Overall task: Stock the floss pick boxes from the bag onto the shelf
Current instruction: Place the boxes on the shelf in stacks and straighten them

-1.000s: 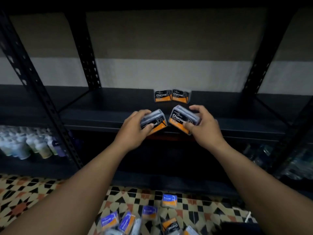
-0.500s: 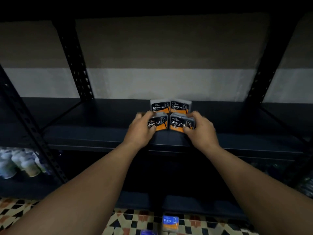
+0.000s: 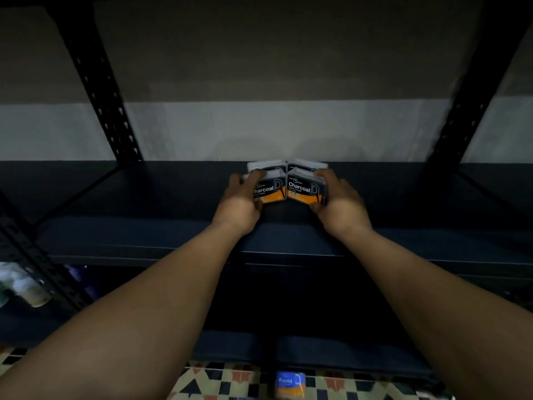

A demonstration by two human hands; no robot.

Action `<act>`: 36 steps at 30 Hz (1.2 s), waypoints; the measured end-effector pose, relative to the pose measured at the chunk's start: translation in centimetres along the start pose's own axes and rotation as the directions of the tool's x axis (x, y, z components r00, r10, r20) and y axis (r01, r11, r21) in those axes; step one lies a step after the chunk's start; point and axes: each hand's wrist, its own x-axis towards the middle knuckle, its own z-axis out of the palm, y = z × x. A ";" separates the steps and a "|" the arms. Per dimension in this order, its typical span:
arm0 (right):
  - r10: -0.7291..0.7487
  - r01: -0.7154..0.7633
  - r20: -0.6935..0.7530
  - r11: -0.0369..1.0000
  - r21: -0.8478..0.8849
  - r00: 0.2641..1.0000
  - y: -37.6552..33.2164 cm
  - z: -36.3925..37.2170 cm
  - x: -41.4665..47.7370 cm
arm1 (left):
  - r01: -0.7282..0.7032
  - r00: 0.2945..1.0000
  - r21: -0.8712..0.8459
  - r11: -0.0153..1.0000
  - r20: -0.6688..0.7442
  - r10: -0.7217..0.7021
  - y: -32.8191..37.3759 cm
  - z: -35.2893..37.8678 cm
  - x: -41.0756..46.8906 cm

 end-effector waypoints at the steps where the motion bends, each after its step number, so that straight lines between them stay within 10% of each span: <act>1: 0.004 -0.004 0.004 1.000 0.006 1.000 0.0 0.0 0.0 | 0.004 1.000 -0.004 1.000 0.003 -0.004 -0.1 0.1 0.0; 14: 0.193 -0.188 0.028 0.975 -0.122 0.981 -0.9 -2.0 -4.7 | 0.233 0.970 0.124 0.965 0.047 -0.240 1.7 -1.7 -4.9; 23: -0.154 0.127 -0.038 0.912 -0.390 0.987 0.1 -0.3 -14.5 | -0.010 0.999 0.387 0.922 -0.029 0.023 0.4 0.0 -14.8; 29: -0.264 0.304 0.155 0.877 -0.373 0.952 1.9 1.7 -20.4 | -0.078 0.984 0.326 0.942 0.178 0.020 -1.7 1.9 -21.6; 36: 0.103 0.154 0.683 0.940 -0.305 0.723 4.8 5.5 -23.8 | 0.196 0.756 0.227 0.954 0.584 -0.295 -6.9 7.1 -28.7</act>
